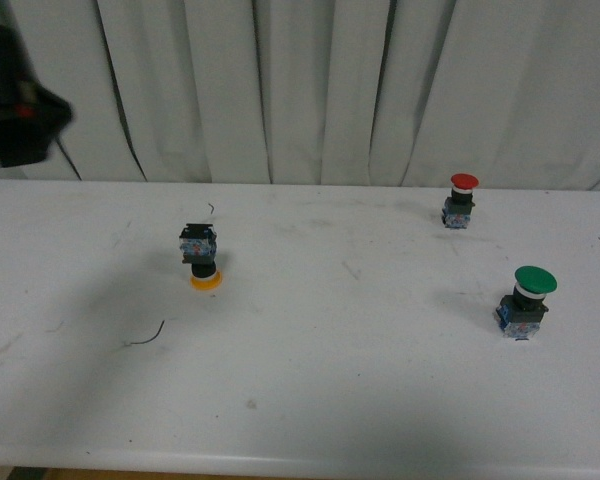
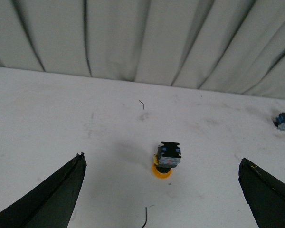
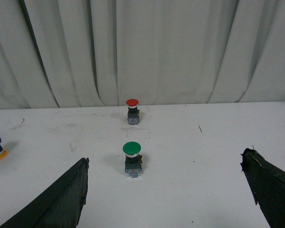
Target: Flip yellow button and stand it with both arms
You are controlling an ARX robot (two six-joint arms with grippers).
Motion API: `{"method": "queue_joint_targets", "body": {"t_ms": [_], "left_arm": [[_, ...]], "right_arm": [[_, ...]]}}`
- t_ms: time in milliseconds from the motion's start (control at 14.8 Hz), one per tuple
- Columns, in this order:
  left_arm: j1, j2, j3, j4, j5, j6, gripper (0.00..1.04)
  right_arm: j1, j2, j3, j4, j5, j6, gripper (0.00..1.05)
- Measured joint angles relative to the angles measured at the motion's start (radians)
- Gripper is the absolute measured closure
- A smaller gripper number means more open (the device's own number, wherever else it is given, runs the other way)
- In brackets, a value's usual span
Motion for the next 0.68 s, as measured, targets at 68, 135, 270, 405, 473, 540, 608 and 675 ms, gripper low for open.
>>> {"method": "queue_joint_targets", "body": {"t_ms": [68,135,270,405,473,540,608,675], "left_arm": [[-0.050,0.135,0.110,-0.023,-0.002,0.022,0.07],[-0.089,0.252,0.217,-0.056,-0.006,0.039,0.07],[-0.126,0.443,0.414,-0.145,-0.005,0.063,0.07],[-0.129,0.528,0.507,-0.188,-0.019,0.080,0.07],[-0.130,0.545,0.528,-0.200,-0.021,0.087,0.07],[-0.130,0.562,0.548,-0.213,-0.021,0.091,0.07],[-0.130,0.575,0.566,-0.222,-0.023,0.098,0.07],[-0.129,0.595,0.591,-0.238,-0.029,0.106,0.07]], "right_arm": [[0.000,0.000,0.000,0.000,0.000,0.000,0.06],[0.000,0.000,0.000,0.000,0.000,0.000,0.06],[0.000,0.000,0.000,0.000,0.000,0.000,0.06],[0.000,0.000,0.000,0.000,0.000,0.000,0.06],[0.000,0.000,0.000,0.000,0.000,0.000,0.06],[0.000,0.000,0.000,0.000,0.000,0.000,0.06],[0.000,0.000,0.000,0.000,0.000,0.000,0.06],[0.000,0.000,0.000,0.000,0.000,0.000,0.06]]}}
